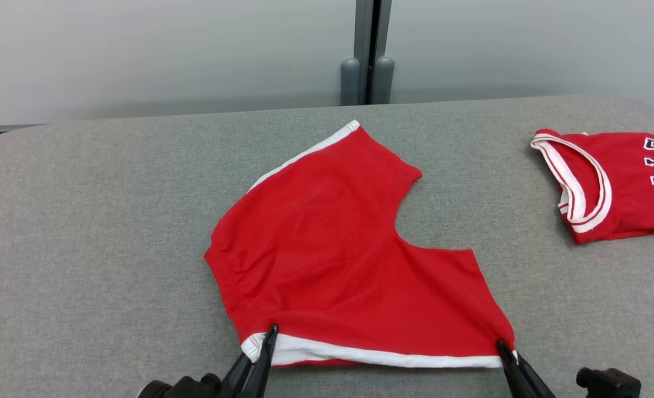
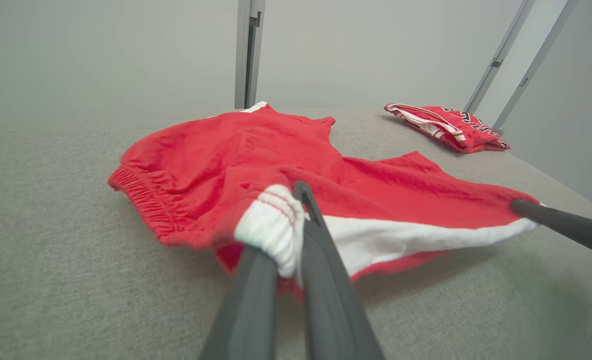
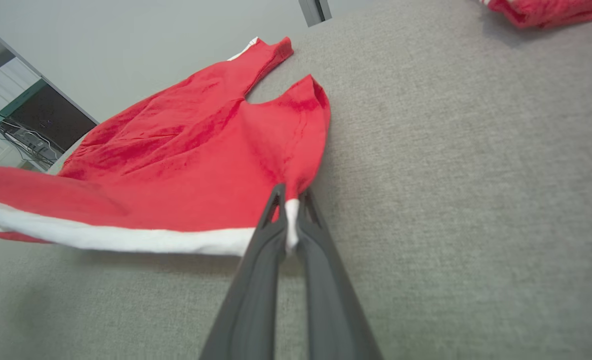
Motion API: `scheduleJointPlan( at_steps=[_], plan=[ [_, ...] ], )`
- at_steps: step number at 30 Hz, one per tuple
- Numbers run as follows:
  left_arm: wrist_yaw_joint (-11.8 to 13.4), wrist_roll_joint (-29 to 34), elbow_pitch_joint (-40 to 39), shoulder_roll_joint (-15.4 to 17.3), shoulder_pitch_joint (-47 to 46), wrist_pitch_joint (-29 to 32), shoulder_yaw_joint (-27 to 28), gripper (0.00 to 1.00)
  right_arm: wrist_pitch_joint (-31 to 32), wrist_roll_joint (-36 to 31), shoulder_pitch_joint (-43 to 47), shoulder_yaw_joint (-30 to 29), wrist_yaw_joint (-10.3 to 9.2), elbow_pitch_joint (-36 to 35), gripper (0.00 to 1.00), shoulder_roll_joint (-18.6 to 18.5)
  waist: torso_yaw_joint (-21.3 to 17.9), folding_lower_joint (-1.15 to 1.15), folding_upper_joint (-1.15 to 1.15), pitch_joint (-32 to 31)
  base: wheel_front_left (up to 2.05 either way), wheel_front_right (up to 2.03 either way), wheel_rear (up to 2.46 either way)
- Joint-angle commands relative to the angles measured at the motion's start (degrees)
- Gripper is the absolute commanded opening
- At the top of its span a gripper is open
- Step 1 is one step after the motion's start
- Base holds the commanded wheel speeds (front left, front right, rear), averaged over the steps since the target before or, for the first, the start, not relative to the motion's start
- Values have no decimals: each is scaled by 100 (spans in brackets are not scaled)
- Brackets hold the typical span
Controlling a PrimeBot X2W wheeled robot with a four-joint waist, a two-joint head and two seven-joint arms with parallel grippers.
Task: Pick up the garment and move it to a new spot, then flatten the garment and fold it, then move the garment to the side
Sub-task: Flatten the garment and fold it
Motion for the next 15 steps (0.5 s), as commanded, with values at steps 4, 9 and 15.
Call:
scheduleJointPlan(
  at_steps=[4, 9, 15],
  plan=[
    [-4, -41, -11, 43, 78, -24, -74, 0, 138, -140, 289, -242, 3, -295, 0, 70, 27, 0, 1, -21, 0, 0, 0],
    [-4, -63, 34, 19, -25, -24, -142, 0, 262, -353, 78, -501, 3, -498, 0, 129, 35, 0, 1, -8, 0, 0, 0],
    [-4, -126, 43, -32, -282, -24, -87, 0, 332, -471, -595, -608, 3, -421, 0, 142, 90, 0, 1, 102, 0, 0, 0]
  ],
)
